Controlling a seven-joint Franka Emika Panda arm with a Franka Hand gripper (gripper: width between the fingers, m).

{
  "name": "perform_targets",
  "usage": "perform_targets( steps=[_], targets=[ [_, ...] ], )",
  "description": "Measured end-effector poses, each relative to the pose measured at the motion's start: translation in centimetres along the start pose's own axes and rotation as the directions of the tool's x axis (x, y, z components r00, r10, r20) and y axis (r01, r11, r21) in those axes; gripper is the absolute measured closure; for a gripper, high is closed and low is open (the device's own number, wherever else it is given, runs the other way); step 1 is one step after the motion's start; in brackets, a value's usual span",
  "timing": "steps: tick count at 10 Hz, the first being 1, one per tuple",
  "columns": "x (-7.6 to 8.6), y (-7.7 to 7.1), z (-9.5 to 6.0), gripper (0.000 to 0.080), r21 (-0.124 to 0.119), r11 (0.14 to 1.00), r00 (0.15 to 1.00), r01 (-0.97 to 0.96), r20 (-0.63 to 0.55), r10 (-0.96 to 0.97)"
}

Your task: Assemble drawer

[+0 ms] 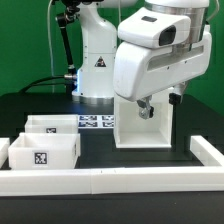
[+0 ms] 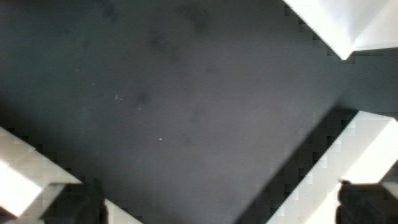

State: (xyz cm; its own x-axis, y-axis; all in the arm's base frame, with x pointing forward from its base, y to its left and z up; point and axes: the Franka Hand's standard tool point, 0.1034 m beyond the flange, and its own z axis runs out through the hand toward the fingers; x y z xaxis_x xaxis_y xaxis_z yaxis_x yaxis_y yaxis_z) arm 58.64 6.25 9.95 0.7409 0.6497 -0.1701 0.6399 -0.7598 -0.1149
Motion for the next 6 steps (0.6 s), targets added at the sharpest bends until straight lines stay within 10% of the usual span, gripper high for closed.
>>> perform_targets(
  steps=[6],
  targets=[
    [-0.54,-0.49,-0.35,0.015,-0.014,0.997,0.997,-0.073,-0.025,0.073]
  ],
)
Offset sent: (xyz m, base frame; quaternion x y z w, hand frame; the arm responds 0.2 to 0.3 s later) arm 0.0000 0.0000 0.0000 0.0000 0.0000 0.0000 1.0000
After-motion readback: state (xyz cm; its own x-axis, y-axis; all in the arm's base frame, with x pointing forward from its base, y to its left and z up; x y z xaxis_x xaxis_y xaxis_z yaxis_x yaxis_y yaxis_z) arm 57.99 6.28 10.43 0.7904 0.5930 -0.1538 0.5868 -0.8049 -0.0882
